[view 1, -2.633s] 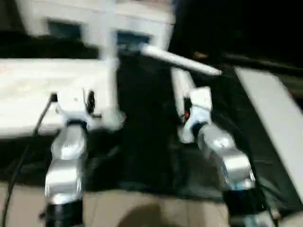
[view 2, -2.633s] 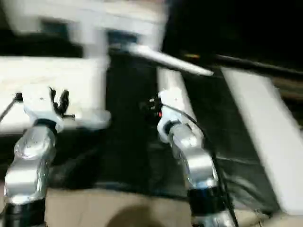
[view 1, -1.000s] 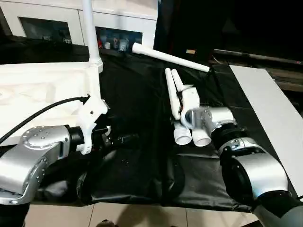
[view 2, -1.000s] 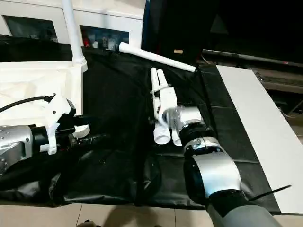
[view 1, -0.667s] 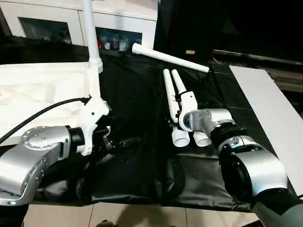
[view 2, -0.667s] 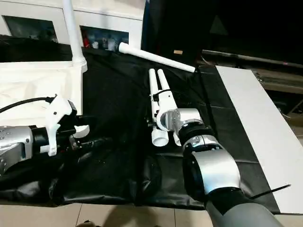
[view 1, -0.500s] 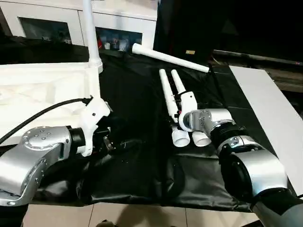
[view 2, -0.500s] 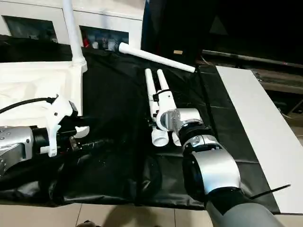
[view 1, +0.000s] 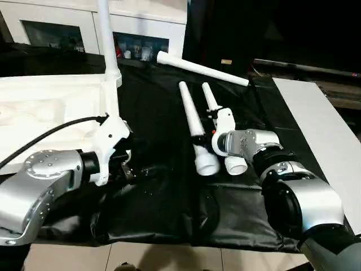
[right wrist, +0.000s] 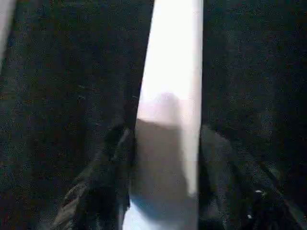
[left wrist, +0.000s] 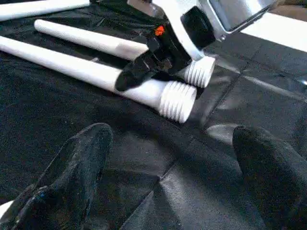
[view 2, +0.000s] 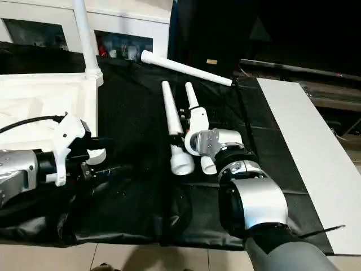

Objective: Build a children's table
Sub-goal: Pick table leg

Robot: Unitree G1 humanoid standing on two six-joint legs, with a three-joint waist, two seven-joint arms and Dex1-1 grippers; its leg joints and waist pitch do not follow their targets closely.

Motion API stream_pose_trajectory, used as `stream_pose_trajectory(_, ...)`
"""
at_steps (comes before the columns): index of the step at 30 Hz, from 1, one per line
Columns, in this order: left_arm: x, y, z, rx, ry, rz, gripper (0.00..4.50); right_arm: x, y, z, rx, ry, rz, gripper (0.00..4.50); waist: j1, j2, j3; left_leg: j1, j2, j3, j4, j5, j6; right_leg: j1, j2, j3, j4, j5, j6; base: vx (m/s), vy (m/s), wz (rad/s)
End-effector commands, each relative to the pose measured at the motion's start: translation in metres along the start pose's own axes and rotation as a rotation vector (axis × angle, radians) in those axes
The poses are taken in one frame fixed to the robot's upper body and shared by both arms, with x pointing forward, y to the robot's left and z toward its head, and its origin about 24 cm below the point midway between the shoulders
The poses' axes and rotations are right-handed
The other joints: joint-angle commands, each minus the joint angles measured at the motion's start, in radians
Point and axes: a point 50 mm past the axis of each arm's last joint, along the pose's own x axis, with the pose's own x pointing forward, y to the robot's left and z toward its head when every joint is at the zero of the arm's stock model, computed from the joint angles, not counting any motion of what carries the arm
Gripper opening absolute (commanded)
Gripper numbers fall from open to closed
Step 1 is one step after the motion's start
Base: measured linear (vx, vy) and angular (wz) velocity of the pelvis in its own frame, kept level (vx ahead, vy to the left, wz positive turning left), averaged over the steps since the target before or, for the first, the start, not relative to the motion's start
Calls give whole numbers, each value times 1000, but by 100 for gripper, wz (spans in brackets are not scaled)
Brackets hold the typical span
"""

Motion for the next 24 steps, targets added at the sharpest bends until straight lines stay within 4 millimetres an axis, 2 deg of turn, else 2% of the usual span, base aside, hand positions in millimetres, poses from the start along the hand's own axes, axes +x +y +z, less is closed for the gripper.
stream_pose_trajectory(1,0,2,3,27,-4,14,450,-5,3,12,16,-46,40,191,2,24,-59,11,55,-8,-74,-179,-56,40,-112,65,-74,-147,-163,0,0,0)
stream_pose_trajectory(3,0,3,3,30,-4,25,450,-6,3,12,22,-43,51,182,3,28,-59,11,54,-9,-74,-183,-58,40,-112,66,-75,-154,-164,0,0,0)
stream_pose_trajectory(5,0,4,3,33,-2,32,450,-6,2,12,23,-40,55,163,2,25,-59,11,55,-9,-75,-189,-60,40,-112,65,-76,-167,-163,0,0,0)
stream_pose_trajectory(8,1,7,6,35,-22,58,450,-6,2,12,41,-50,72,145,3,28,-59,12,54,-9,-75,-192,-61,39,-112,65,-77,-174,-162,0,0,0)
stream_pose_trajectory(9,1,9,8,33,-37,73,450,-6,2,12,51,-61,83,126,3,27,-59,13,55,-8,-75,-195,-60,39,-112,65,-78,-175,-162,0,0,0)
stream_pose_trajectory(12,3,16,16,19,-97,129,450,-9,3,19,54,-129,142,101,7,25,-61,12,57,-8,-73,-181,-57,43,-115,66,-77,-145,-163,0,0,0)
stream_pose_trajectory(13,4,17,18,14,-112,142,450,-10,3,19,30,-144,148,101,7,25,-63,10,56,-9,-74,-158,-54,45,-113,64,-72,-121,-168,0,0,0)
stream_pose_trajectory(14,6,15,18,16,-109,132,450,-9,-1,14,-89,-123,108,82,7,26,-63,9,56,-8,-72,-151,-51,45,-113,64,-72,-109,-171,0,0,0)
stream_pose_trajectory(15,6,15,18,17,-109,132,450,-8,-1,14,-93,-124,107,82,7,26,-63,8,55,-8,-73,-145,-49,45,-113,63,-72,-105,-173,0,0,0)
stream_pose_trajectory(16,7,14,17,20,-102,124,450,-8,-1,15,-174,-154,101,82,7,24,-63,6,54,-7,-71,-137,-47,46,-114,63,-72,-105,-174,0,0,0)
stream_pose_trajectory(17,7,13,17,20,-101,122,450,-8,0,17,-182,-169,108,103,8,24,-64,8,55,-6,-70,-131,-43,46,-116,64,-73,-105,-179,0,0,0)
stream_pose_trajectory(20,9,11,16,18,-97,104,450,-9,9,22,-123,-181,154,118,6,24,-63,10,56,-7,-71,-143,-41,45,-113,64,-73,-118,-183,0,0,0)
stream_pose_trajectory(22,11,8,14,13,-79,77,450,-7,16,24,-109,-175,169,157,5,25,-61,12,56,-8,-73,-163,-41,43,-114,65,-76,-147,-178,0,0,0)
stream_pose_trajectory(24,12,6,12,13,-66,67,450,-6,19,25,-110,-179,169,166,3,26,-61,11,57,-8,-74,-173,-45,42,-114,64,-76,-164,-176,0,0,0)
